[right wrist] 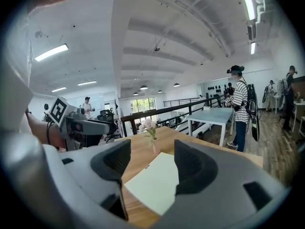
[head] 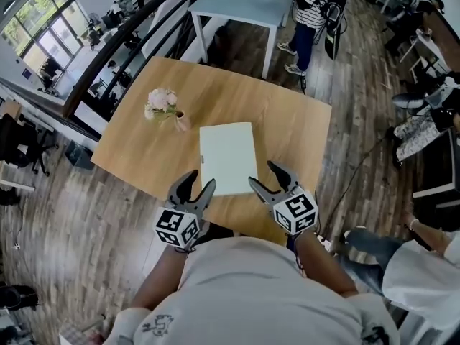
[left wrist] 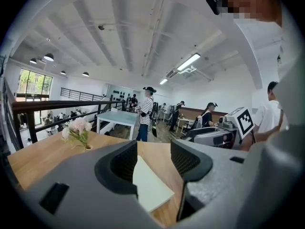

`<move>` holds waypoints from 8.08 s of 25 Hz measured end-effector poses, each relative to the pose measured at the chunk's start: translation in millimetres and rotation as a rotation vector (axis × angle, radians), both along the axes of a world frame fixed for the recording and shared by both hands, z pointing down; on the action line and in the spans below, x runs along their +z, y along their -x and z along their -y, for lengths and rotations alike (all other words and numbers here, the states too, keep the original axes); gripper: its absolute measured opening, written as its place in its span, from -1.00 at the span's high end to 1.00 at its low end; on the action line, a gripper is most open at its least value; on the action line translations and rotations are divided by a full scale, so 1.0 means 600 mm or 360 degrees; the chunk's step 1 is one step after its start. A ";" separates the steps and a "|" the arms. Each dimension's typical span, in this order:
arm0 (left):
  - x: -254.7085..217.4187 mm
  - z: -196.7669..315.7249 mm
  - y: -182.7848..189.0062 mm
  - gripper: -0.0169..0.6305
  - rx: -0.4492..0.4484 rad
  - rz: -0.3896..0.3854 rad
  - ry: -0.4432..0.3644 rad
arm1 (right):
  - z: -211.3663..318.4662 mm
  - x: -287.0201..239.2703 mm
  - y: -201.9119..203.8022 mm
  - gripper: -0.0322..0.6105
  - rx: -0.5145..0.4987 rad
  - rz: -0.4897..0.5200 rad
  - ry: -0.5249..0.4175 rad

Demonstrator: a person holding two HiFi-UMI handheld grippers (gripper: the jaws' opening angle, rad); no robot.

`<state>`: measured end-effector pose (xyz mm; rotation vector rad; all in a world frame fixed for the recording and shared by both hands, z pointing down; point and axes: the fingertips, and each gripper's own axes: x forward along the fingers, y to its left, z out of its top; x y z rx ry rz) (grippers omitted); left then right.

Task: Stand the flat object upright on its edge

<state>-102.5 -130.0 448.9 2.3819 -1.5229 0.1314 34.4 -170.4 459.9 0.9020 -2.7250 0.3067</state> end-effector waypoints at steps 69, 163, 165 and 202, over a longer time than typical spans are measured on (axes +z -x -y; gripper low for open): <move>0.499 0.215 0.100 0.21 0.0123 -0.0116 0.1334 | 0.198 0.481 0.014 0.04 0.0062 -0.0351 0.1268; 0.320 0.264 0.071 0.21 0.0025 0.0380 0.0157 | 0.232 0.321 -0.009 0.10 0.0377 -0.0492 -0.0016; 0.332 0.259 0.074 0.21 0.0026 0.0387 0.0164 | 0.230 0.327 -0.007 0.10 0.0355 -0.0521 -0.0029; 0.198 0.126 0.064 0.21 -0.0113 0.0275 -0.0003 | 0.120 0.209 -0.033 0.23 0.0246 -0.0403 -0.0171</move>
